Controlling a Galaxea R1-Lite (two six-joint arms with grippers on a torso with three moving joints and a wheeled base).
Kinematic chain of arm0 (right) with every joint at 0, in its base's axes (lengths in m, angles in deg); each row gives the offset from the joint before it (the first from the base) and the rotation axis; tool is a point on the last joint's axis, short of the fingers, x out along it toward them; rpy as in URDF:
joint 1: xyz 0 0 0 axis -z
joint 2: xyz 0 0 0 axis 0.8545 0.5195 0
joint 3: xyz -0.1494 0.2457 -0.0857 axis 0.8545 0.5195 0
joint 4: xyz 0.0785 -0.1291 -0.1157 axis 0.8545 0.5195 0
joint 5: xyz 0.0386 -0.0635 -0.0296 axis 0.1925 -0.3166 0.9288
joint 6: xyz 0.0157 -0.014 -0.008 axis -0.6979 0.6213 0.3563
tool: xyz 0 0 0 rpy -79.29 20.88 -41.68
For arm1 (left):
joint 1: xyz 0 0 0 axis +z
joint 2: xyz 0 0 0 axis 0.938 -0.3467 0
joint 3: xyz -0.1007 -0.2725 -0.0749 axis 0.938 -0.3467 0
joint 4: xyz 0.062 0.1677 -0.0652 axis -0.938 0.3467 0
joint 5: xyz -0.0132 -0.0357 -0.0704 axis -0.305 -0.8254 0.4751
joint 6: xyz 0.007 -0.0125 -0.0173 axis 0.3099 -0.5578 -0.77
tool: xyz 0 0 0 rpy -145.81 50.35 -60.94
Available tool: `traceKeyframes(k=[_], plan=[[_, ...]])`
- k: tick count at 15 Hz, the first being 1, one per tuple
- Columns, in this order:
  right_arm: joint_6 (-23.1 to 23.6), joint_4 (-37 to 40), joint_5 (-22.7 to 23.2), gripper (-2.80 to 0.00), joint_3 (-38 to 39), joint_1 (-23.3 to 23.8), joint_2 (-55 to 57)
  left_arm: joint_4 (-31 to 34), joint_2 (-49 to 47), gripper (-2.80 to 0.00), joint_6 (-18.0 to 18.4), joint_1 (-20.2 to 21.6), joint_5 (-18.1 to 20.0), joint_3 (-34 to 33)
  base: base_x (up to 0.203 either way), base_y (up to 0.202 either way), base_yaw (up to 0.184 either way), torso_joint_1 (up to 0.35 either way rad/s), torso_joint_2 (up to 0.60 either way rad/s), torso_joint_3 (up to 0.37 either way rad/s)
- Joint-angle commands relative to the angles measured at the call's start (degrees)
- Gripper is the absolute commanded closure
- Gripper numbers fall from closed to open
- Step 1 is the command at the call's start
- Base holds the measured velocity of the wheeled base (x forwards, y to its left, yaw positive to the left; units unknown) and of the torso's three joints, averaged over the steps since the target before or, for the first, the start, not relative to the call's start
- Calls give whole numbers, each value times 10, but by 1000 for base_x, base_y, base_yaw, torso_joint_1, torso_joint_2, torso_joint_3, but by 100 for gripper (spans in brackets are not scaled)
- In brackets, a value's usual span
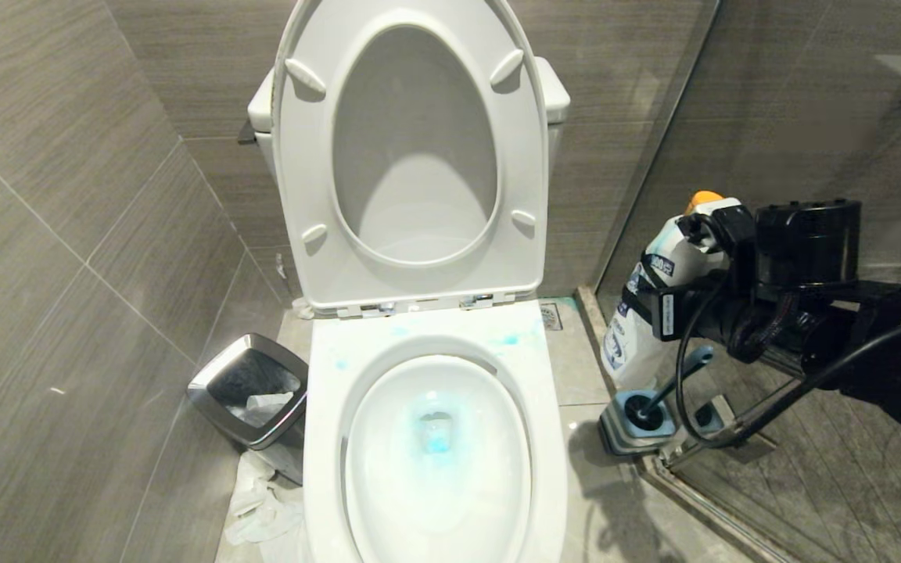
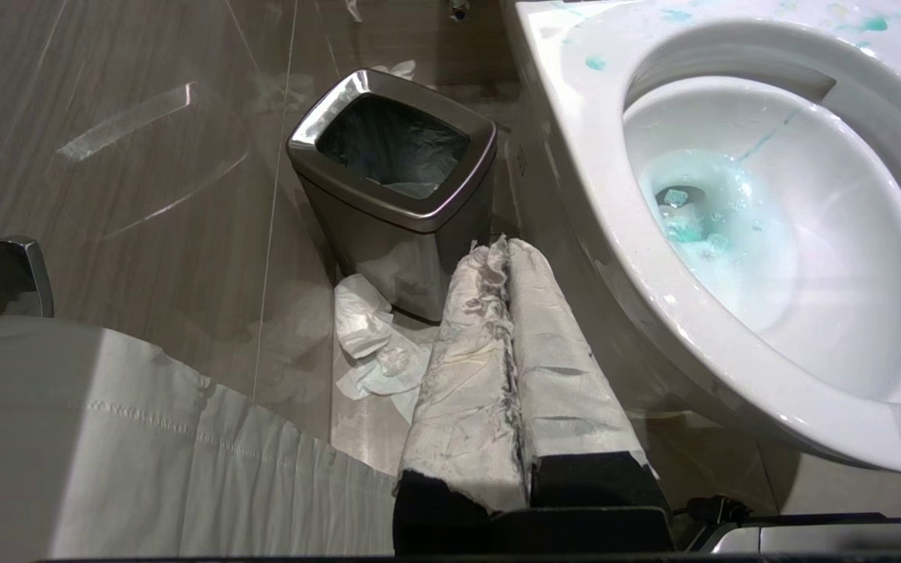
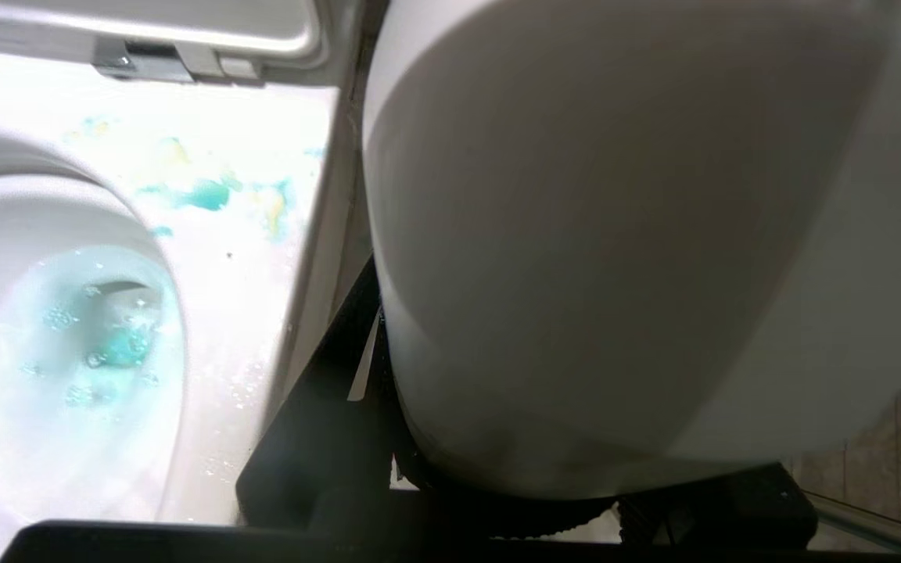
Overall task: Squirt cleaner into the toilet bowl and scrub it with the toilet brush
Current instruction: Place the cleaning agent on the floor
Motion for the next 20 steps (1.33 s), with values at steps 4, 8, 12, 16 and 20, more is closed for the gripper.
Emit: traceKeyframes(k=[4, 8, 12, 16, 20], plan=[[3, -2, -1, 0, -33, 10, 80, 0, -1, 0, 0, 0, 0, 0, 0, 0, 0, 0, 0, 0], [2, -17, 0, 0, -79, 16, 132, 0, -1, 0, 0, 0, 0, 0, 0, 0, 0, 0, 0, 0], [3, -19, 1, 0, -94, 15, 166, 0, -1, 0, 0, 0, 0, 0, 0, 0, 0, 0, 0, 0], [4, -22, -1, 0, -116, 16, 199, 1, -1, 0, 2, 0, 0, 0, 0, 0, 0, 0, 0, 0], [16, -105, 0, 0, -123, 16, 254, 1, -1, 0, 2, 0, 0, 0, 0, 0, 0, 0, 0, 0]])
